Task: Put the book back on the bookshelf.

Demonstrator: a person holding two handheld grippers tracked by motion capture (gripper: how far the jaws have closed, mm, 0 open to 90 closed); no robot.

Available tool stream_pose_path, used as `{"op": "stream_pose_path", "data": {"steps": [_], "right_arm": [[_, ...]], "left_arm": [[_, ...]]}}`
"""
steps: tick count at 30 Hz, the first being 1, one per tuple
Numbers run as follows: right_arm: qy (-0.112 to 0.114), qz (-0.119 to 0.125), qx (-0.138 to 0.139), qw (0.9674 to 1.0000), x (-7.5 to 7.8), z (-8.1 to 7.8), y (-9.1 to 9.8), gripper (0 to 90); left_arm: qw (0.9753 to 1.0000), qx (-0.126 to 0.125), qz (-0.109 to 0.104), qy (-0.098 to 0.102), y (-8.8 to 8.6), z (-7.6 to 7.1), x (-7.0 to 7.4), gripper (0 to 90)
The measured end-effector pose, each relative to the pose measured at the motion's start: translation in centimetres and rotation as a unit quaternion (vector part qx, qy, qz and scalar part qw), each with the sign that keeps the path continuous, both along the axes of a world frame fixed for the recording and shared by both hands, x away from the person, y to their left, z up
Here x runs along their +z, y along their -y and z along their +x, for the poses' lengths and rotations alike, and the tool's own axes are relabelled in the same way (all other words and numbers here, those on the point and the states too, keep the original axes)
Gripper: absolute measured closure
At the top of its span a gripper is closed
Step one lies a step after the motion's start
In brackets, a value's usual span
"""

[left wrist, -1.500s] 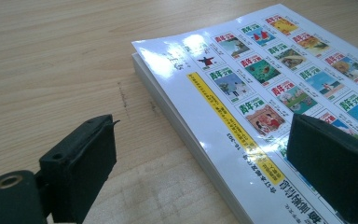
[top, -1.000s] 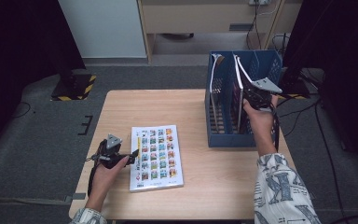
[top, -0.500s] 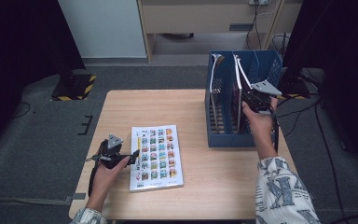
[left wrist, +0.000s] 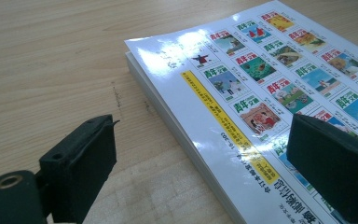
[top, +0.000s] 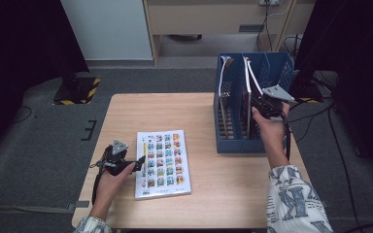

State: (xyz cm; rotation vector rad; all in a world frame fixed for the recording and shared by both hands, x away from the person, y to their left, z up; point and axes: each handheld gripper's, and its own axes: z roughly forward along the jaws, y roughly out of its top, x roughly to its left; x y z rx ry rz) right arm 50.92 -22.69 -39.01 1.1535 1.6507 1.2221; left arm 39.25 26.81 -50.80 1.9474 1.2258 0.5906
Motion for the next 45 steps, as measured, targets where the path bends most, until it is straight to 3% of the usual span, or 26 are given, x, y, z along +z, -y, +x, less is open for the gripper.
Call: {"op": "stream_pose_path", "data": {"steps": [18, 45], "right_arm": [[0.004, 0.010, -0.006, 0.9999, 0.0, -1.5, 0.6, 53.5], [-0.001, 0.016, -0.014, 0.9998, 0.0, -2.2, 0.6, 41.2]], "left_arm": [[1.0000, -0.002, 0.002, -0.001, 0.2, 0.0, 0.0, 7.9], [1.0000, 0.001, -0.003, -0.002, 0.1, 0.0, 0.0, 7.9]]}}
